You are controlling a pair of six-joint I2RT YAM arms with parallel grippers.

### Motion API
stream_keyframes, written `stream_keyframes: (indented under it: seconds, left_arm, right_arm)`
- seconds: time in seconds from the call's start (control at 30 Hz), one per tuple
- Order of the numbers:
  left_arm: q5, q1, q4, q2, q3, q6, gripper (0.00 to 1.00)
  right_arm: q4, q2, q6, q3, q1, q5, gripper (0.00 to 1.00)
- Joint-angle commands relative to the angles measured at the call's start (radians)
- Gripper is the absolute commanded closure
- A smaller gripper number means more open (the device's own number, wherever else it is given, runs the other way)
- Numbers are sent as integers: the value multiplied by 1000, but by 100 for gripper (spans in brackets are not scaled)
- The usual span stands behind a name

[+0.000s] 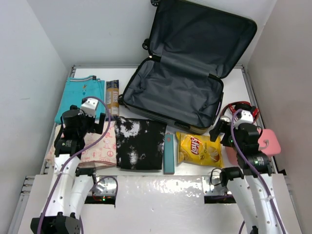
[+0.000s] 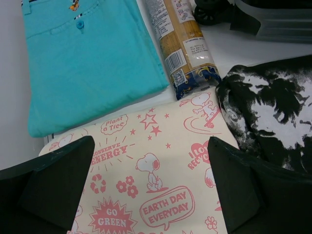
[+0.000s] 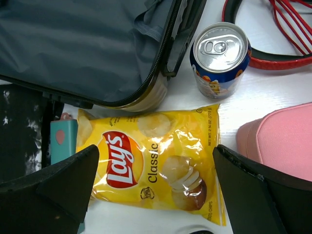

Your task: Pack the luggage

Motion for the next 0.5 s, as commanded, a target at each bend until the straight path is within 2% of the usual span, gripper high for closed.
stream_keyframes:
  seconds: [0.0, 0.07, 0.13, 0.2, 0.27, 0.33, 0.47]
  left_arm:
    - [12, -3, 72, -1, 31, -49, 0]
    - [-11, -3, 69, 13, 52, -57, 0]
    - [-31, -2, 66, 33, 69, -71, 0]
    - [-12, -2, 38, 60, 107, -24, 0]
    - [101, -2, 12, 77, 142, 66, 0]
    - [199, -2, 29, 103, 169, 95, 0]
    - [302, -4, 139, 152, 196, 61, 0]
  right_arm:
    - [-10, 51, -13, 85, -1, 25, 1]
    - [-52, 82, 26, 149, -1, 63, 1]
    - [-100, 146, 54, 250, -1, 175, 1]
    - [-200, 208, 86, 330, 1, 253, 1]
    - [-314, 326, 99, 451, -1, 341, 1]
    - [-417, 446, 116, 555, -2, 411, 2]
    - [-407, 502, 145, 614, -10, 490, 6]
